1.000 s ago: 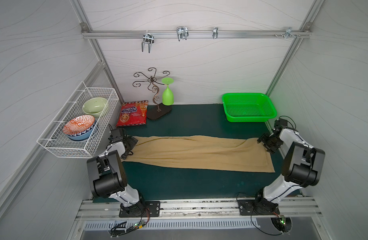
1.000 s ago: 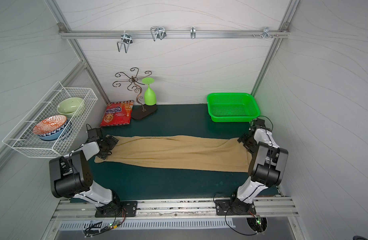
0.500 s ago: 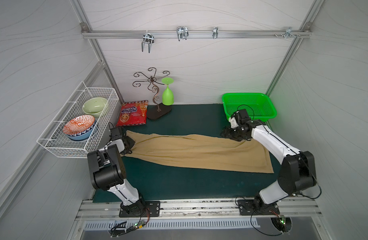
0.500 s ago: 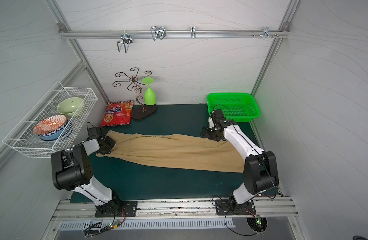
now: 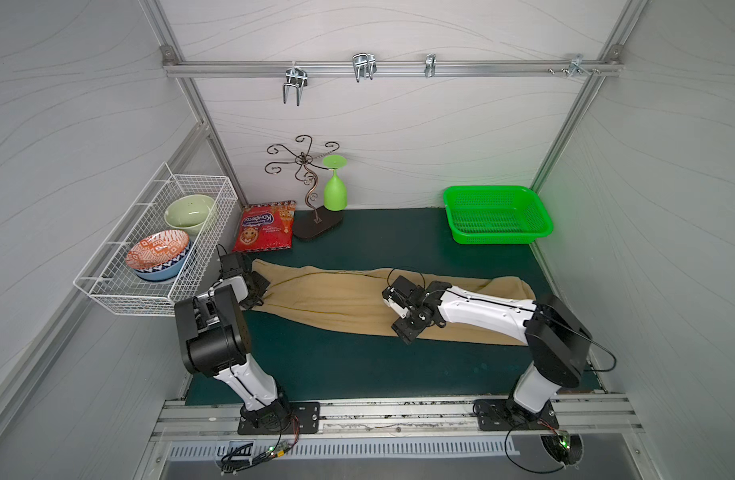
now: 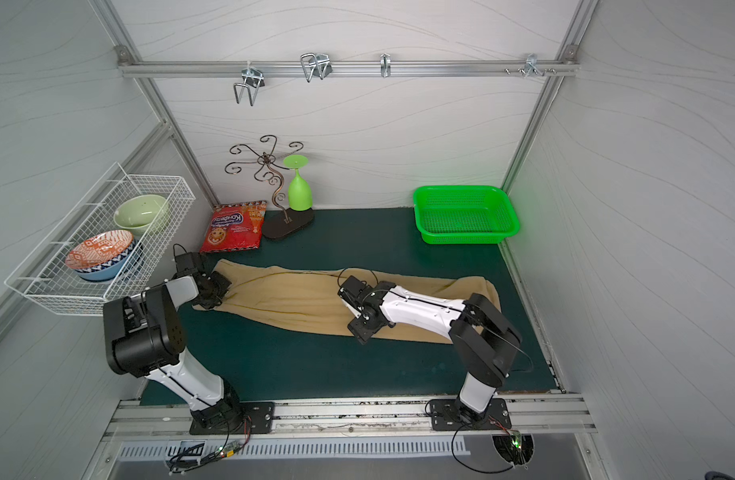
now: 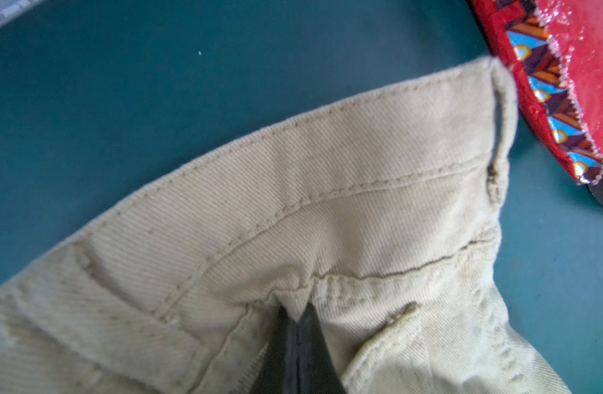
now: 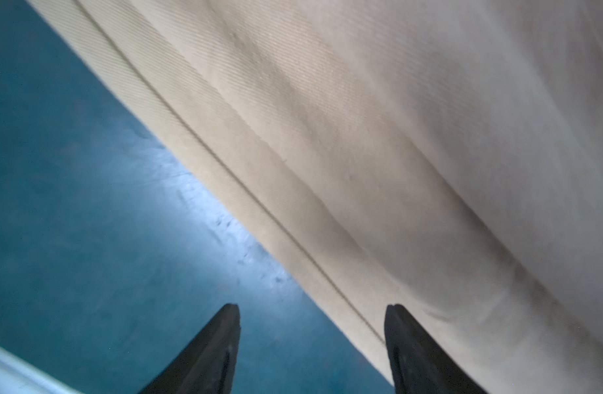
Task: Roll up the long pants
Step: Fold the long pant at the center of the board.
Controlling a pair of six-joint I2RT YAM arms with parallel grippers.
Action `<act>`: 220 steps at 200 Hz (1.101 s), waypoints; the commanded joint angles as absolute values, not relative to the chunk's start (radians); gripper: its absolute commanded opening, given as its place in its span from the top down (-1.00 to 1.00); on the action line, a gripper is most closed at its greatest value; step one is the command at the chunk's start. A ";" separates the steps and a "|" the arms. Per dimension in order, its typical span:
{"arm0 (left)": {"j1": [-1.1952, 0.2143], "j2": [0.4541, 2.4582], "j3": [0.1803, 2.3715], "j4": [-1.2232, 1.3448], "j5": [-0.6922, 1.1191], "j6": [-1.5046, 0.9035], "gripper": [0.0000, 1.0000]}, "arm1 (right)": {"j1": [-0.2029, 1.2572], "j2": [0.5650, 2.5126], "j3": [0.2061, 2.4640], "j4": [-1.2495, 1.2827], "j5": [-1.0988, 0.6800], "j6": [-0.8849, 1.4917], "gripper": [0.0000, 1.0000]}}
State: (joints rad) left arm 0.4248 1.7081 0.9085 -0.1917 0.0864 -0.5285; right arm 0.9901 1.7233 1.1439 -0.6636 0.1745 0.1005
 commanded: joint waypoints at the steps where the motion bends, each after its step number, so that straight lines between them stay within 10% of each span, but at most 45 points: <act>1: 0.431 1.712 0.912 -0.224 0.083 -0.538 1.00 | 1.011 1.798 1.216 -0.623 0.338 0.022 -0.42; 56: 0.432 1.713 0.902 -0.221 0.089 -0.537 1.00 | 1.023 1.955 1.286 -0.573 0.417 -0.050 -0.25; 119: 0.436 1.711 0.905 -0.229 0.086 -0.546 0.98 | 1.020 1.974 1.299 -0.599 0.426 -0.053 0.95; 166: 0.439 1.716 0.919 -0.242 0.084 -0.555 0.96 | 1.019 1.833 1.290 -0.765 0.287 -0.080 1.00; 197: 0.439 1.723 0.925 -0.248 0.083 -0.558 0.95 | 1.013 1.777 1.282 -0.822 0.173 -0.089 0.66; 220: 0.441 1.720 0.932 -0.254 0.078 -0.557 0.95 | 1.004 1.773 1.279 -0.836 0.118 -0.091 1.00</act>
State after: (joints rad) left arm 0.4309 1.7081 0.9085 -0.1955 0.0940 -0.5537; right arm 1.0168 1.7844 1.2957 -0.7410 0.2165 -0.0875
